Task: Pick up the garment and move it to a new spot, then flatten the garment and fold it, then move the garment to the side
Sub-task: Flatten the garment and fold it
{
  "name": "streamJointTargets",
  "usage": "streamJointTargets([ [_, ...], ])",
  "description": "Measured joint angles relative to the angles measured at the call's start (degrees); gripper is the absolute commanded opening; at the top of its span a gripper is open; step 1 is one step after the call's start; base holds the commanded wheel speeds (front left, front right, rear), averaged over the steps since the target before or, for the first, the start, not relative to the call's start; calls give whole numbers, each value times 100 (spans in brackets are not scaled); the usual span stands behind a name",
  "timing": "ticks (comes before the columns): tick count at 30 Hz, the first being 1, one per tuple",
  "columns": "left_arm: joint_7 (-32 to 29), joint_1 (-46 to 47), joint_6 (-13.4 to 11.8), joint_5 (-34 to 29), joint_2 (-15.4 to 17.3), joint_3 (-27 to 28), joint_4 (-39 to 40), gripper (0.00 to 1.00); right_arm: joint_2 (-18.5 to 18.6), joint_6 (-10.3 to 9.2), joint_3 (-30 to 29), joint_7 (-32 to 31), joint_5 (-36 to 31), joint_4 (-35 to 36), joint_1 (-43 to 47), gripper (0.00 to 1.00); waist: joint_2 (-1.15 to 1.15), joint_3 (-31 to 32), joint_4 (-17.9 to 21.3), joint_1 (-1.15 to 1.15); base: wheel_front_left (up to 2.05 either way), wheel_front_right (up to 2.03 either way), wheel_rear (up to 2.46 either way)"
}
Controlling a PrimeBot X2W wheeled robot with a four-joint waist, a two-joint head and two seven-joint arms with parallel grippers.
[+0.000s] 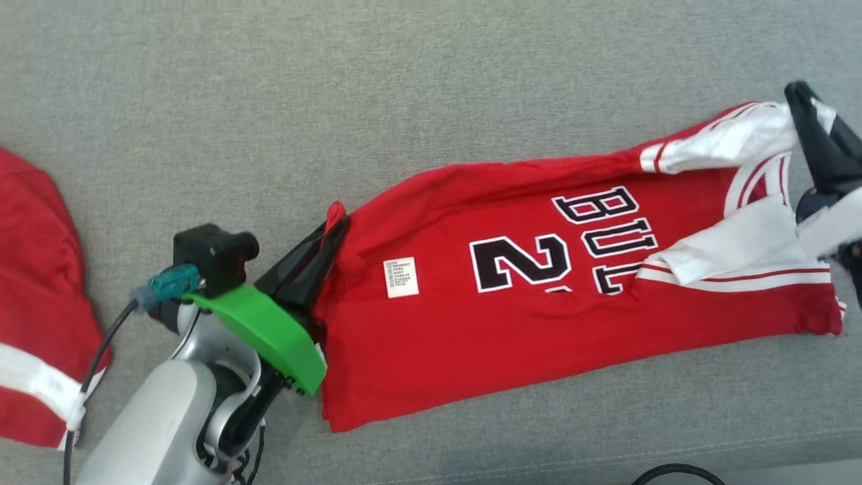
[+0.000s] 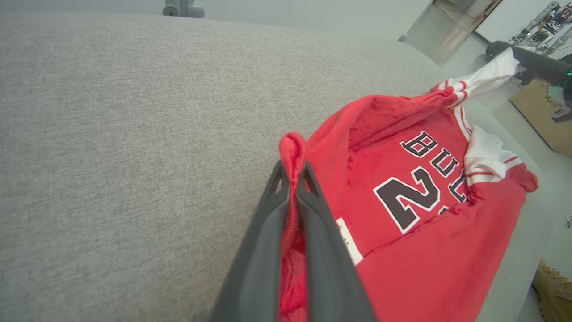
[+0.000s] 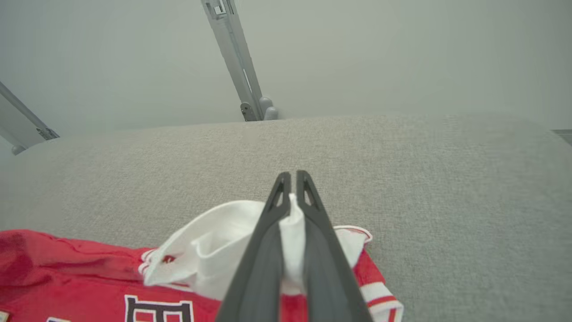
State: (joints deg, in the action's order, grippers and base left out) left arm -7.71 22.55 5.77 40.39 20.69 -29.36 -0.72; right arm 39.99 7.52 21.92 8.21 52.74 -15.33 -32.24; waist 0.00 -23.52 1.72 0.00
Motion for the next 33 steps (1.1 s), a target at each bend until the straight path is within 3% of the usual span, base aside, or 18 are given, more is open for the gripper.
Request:
streamJointTargets([
  [5,200,-660,-136,132,67,65,324,0,-249,0,-297,236,172,272,1096,0,0,174,275,0,0,0,0],
  [12,296,-1278,-288,125,200,-10,457,0,-670,0,-223,199,-14,123,1546,0,0,323,567,0,0,0,0],
  [13,305,-1345,-328,90,223,-27,447,0,-704,0,-175,168,-80,56,1539,30,0,338,596,0,0,0,0],
  [14,334,-1416,-356,25,255,-43,428,0,-716,0,-127,169,-192,-18,1523,100,0,357,620,0,0,0,0],
  [15,383,-1484,-389,-10,266,-42,408,11,-719,0,-100,160,-304,-96,1501,100,0,380,638,0,0,0,0],
  [17,474,-1592,-427,-138,281,-113,344,50,-677,0,-32,86,-442,-158,1483,100,0,435,650,0,0,0,0],
  [18,554,-1623,-446,-264,312,-165,286,95,-627,1,-20,53,-524,-178,1485,100,0,464,648,0,0,0,0],
  [20,621,-1672,-487,-360,336,-188,209,100,-527,1,-21,-1,-644,-194,1491,100,0,493,641,0,0,0,0],
  [24,1006,-1797,-719,-769,376,-212,-89,100,-181,-1,-172,-427,-739,-27,1614,100,0,617,597,0,0,0,0],
  [27,1524,-1845,-1082,-1139,393,-71,-260,100,-48,-1,-450,-727,-692,124,1627,100,0,719,559,0,0,0,0],
  [30,1987,-1878,-1470,-1381,348,108,-402,100,-97,-2,-583,-1091,-755,22,1572,100,0,783,494,0,0,0,0],
  [33,2196,-1884,-1695,-1635,244,210,-492,100,-240,0,-553,-1339,-1122,-349,1307,100,0,788,395,0,0,0,0],
])
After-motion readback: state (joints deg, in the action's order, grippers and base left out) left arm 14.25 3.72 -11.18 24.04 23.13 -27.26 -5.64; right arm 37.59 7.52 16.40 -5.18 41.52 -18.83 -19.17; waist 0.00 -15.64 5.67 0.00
